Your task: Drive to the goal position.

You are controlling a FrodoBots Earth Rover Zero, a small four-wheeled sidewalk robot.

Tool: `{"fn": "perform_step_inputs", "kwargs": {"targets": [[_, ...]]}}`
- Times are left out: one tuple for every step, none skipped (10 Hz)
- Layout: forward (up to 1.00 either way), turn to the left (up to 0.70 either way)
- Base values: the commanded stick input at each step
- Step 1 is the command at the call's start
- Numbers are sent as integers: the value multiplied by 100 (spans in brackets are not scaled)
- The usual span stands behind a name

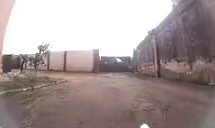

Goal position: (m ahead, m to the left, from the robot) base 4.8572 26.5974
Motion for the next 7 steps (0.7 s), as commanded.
{"fn": "perform_step_inputs", "kwargs": {"targets": [[70, 0], [70, 0], [70, 0], [70, 0], [70, 0], [70, 0], [70, 0]]}}
